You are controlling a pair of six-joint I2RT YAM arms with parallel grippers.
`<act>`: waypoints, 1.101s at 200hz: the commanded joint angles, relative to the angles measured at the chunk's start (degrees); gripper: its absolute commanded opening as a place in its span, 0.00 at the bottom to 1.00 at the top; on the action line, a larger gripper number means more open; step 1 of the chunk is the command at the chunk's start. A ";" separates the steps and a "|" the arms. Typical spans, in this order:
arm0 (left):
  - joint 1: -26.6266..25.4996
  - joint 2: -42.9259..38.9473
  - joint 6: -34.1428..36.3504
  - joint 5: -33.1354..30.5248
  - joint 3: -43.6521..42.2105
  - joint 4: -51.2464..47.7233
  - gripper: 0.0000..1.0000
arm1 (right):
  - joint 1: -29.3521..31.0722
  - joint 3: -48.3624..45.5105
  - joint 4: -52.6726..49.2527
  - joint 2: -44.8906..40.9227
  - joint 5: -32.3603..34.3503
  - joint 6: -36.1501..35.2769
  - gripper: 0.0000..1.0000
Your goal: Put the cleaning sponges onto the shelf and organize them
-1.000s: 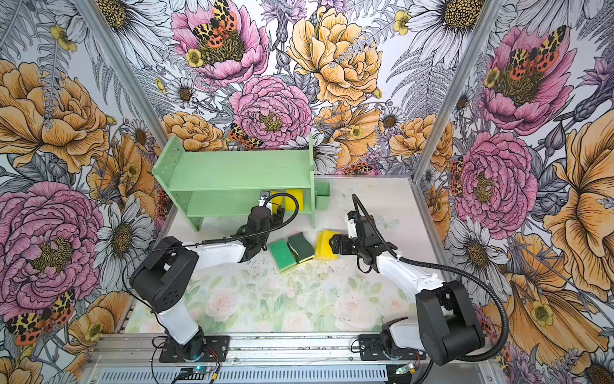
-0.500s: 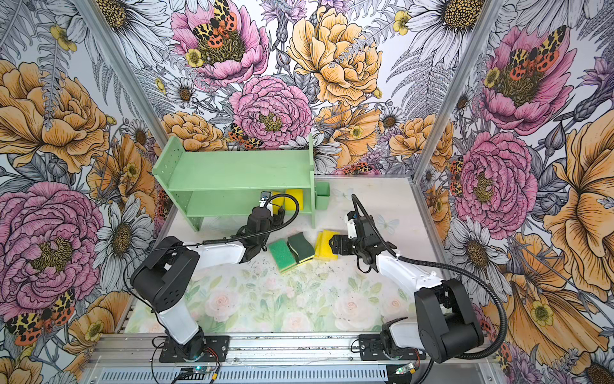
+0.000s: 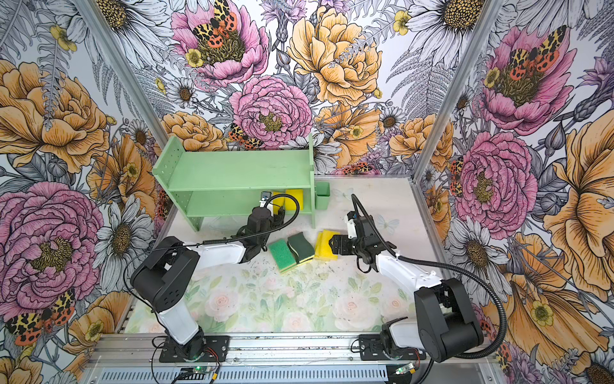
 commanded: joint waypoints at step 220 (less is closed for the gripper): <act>-3.04 -13.41 1.47 -3.04 -7.58 -1.15 0.82 | 0.71 0.66 0.35 -2.29 0.45 -0.03 0.87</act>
